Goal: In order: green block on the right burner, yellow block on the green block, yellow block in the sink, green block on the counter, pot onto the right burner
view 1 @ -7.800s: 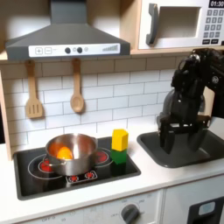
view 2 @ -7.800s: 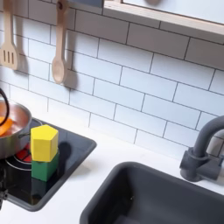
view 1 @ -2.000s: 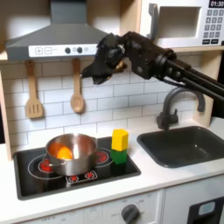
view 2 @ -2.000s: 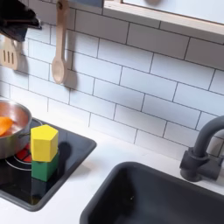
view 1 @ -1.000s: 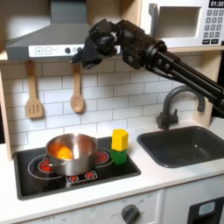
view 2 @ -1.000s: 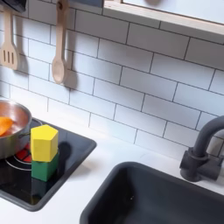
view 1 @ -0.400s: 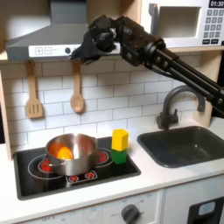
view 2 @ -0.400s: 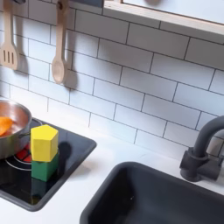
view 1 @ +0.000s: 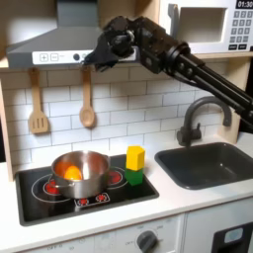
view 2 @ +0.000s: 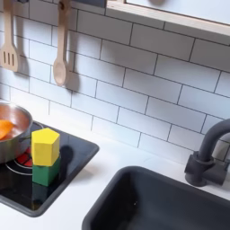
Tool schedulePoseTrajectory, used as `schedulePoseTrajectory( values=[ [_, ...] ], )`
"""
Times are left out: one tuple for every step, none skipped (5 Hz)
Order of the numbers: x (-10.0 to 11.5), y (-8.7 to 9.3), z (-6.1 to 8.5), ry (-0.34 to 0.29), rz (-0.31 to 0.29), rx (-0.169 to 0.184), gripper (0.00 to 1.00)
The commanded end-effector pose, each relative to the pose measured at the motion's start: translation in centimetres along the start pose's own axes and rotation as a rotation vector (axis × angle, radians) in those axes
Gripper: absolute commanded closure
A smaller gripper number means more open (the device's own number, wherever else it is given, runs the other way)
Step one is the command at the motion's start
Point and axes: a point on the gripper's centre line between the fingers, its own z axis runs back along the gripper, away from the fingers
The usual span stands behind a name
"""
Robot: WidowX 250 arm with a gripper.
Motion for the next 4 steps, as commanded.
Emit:
schedulePoseTrajectory(
  values=[
    [0.0, 0.1, 0.3, 0.006, 0.003, -0.001, 1.0],
    [0.1, 0.2, -0.3, 0.014, 0.008, -0.003, 1.0],
    [1.2, 0.0, 0.4, -0.022, 0.008, 0.0, 1.0],
    [1.6, -0.1, -0.4, -0.02, 0.011, -0.009, 1.0]
  ],
)
